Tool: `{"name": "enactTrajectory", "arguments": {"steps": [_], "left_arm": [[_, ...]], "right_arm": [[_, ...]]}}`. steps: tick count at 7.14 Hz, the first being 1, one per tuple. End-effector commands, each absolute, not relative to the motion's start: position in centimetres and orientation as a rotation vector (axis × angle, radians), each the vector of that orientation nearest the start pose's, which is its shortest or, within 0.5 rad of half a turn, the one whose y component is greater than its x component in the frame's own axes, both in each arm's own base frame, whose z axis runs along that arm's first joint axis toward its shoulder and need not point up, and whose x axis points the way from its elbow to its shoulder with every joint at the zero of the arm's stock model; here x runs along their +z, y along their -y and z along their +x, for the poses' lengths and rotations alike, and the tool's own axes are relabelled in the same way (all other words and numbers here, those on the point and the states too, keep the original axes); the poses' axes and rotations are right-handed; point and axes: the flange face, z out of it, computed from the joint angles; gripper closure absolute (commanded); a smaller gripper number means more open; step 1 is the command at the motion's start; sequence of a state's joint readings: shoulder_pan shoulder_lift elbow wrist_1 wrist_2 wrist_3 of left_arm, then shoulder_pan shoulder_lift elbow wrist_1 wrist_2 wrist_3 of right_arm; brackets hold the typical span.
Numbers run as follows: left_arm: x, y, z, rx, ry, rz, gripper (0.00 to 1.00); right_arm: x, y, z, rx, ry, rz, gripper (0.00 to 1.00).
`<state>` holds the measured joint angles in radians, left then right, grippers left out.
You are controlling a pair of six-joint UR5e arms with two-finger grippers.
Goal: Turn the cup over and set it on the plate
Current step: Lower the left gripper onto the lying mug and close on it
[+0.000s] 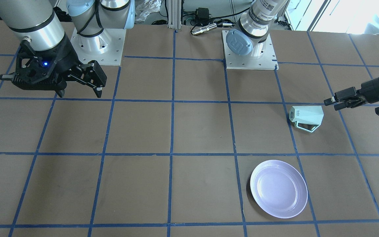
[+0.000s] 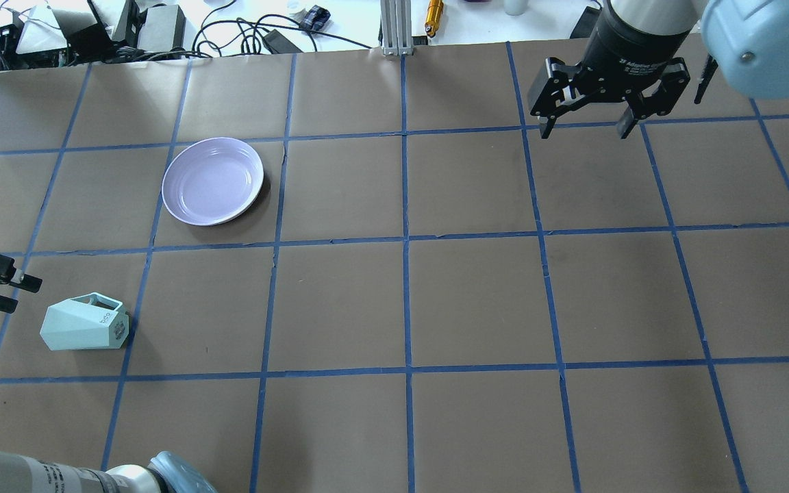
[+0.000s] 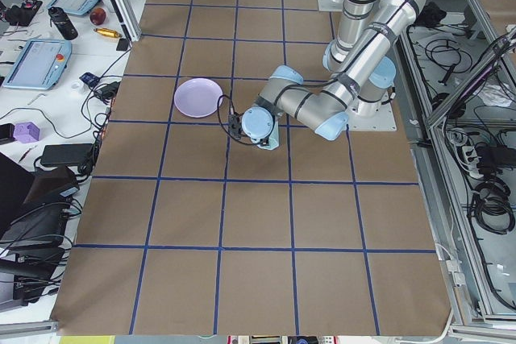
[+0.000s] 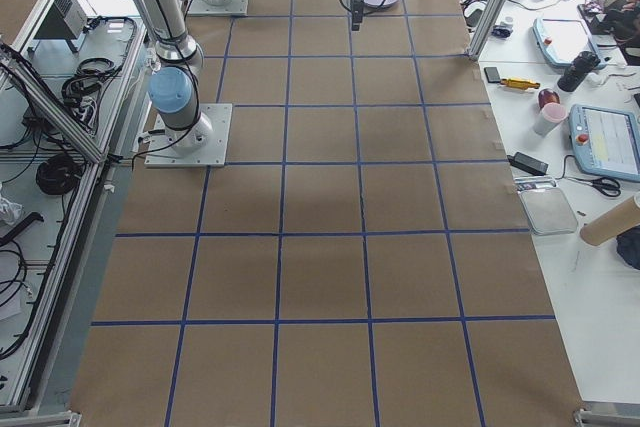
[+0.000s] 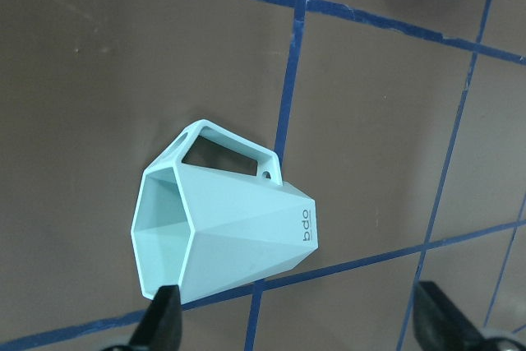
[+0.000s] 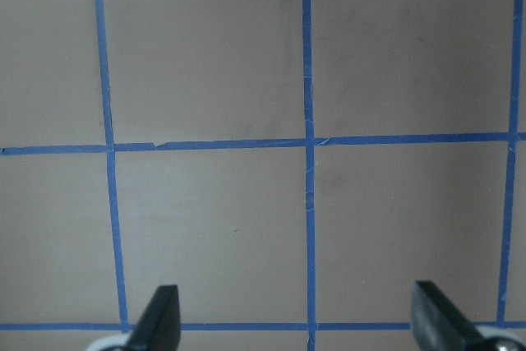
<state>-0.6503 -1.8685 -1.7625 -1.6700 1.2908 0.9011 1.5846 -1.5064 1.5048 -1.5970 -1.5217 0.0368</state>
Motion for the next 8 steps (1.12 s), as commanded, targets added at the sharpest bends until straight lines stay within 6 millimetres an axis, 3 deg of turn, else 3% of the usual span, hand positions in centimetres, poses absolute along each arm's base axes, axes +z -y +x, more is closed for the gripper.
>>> {"name": "enactTrajectory", "arguments": {"steps": [1,3,6,8], "left_arm": [[20.9,43.2,31.3,-0.216,2.434,0.072,0.0],[18.4,42.6,30.5,-0.261,2.319,-0.01,0.0],[16.5,42.3,30.1,-0.287,2.234,-0.052,0.01],[16.2,42.2,29.7,-0.29,2.205,-0.066,0.56]], "right_arm": [[49.1,52.0,14.5,-0.041,-3.091,0.035,0.0],[49.1,52.0,14.5,-0.041,-3.091,0.035,0.0],[49.1,52.0,14.5,-0.041,-3.091,0.035,0.0],[49.0,52.0,14.5,-0.038,-3.091,0.035,0.0]]}}
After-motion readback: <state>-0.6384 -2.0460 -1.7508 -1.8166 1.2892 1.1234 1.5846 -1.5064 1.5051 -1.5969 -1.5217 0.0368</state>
